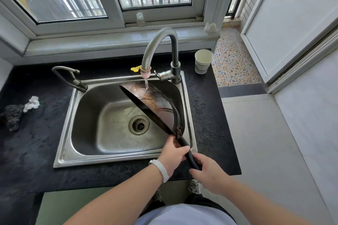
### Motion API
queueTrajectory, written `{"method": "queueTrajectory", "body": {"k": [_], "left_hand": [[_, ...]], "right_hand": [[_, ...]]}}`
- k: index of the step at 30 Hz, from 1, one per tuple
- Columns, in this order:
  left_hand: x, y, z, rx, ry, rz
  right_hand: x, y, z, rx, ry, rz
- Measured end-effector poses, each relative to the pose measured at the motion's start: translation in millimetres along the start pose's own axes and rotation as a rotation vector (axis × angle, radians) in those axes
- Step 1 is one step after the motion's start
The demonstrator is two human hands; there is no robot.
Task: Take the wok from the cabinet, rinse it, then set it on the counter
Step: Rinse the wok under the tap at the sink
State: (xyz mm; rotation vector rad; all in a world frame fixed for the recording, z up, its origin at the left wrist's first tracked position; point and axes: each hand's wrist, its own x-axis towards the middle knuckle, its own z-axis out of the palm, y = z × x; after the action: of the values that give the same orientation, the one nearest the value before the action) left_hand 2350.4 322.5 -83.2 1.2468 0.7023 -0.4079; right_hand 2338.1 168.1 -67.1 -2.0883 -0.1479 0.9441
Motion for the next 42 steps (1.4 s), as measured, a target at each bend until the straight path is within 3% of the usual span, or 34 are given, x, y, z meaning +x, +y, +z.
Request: {"method": "queueTrajectory", "body": {"k": [6, 13, 26, 42], "left_hand": [[-4.2, -6.7, -0.6, 0.09, 0.006, -0.01], [-2.2, -4.2, 0.4, 0.227, 0.01, 0.004], [-4.5, -4.5, 12.0, 0.498, -0.007, 0.056], [5.8, -5.1, 4.7, 0.456, 0.015, 0.009]], "right_hand": [[-2.4, 6.5, 4.8, -0.135, -0.049, 0.04], [0.1, 5.6, 17.8, -0.188, 0.058, 0.09], [-0.4, 24.8, 24.0, -0.124, 0.068, 0.114], [9.8, 33.8, 26.6, -0.119, 0.119, 0.055]]}}
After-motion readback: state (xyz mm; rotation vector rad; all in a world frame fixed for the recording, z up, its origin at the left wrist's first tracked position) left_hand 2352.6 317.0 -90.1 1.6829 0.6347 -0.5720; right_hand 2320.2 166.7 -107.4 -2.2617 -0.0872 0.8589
